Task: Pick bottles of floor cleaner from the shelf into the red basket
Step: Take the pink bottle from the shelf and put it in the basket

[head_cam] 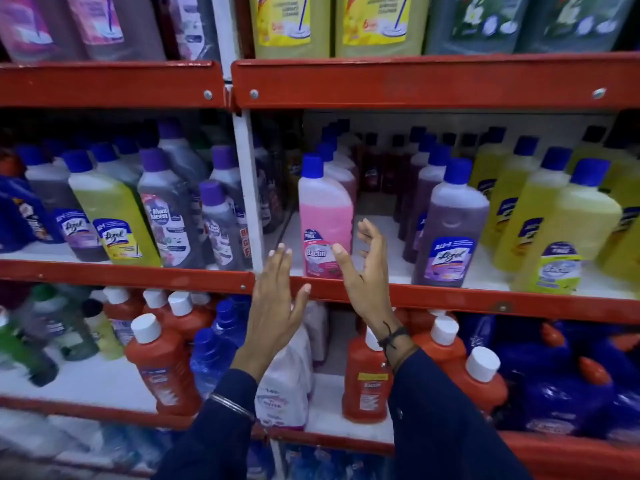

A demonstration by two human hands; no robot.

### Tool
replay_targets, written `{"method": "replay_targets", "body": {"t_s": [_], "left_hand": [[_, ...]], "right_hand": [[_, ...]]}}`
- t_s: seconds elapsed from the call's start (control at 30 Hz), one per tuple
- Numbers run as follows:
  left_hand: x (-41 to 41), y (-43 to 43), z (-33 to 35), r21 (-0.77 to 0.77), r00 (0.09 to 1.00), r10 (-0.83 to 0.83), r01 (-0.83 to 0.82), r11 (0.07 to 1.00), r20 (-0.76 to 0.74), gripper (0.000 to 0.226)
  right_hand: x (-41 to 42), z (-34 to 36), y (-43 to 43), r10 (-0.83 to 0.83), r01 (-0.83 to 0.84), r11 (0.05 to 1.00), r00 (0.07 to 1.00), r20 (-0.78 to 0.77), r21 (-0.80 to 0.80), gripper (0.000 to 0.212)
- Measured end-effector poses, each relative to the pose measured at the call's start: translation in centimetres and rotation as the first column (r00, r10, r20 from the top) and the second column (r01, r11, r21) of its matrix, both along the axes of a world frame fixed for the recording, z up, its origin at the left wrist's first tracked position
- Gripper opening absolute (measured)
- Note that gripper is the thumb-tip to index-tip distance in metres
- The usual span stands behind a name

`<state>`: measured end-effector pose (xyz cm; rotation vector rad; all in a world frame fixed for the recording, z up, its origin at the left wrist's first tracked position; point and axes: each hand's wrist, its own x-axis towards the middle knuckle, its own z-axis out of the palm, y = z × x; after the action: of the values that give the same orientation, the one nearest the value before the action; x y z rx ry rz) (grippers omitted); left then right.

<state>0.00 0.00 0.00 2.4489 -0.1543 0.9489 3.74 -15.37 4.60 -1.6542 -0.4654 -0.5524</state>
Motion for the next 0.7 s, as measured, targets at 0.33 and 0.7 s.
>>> {"method": "replay_targets", "body": {"t_s": [0.33,0.7], "left_hand": [[1.9,1.0,-2.5,0.213,0.985,0.052,-0.015,0.977,-0.167,0.074],[2.2,-1.2,-1.8,0.21,0.98,0.082,-0.043,0.977,-0.184,0.079]], "right_hand": [[4.4,0.6,1.6,0.14,-0.125,0.989,0.956,-0.256,0.077,0.068],[-0.7,5.1,1.5,-0.352,0.347,0.922,0.936,-0.001,0.171,0.065]]}}
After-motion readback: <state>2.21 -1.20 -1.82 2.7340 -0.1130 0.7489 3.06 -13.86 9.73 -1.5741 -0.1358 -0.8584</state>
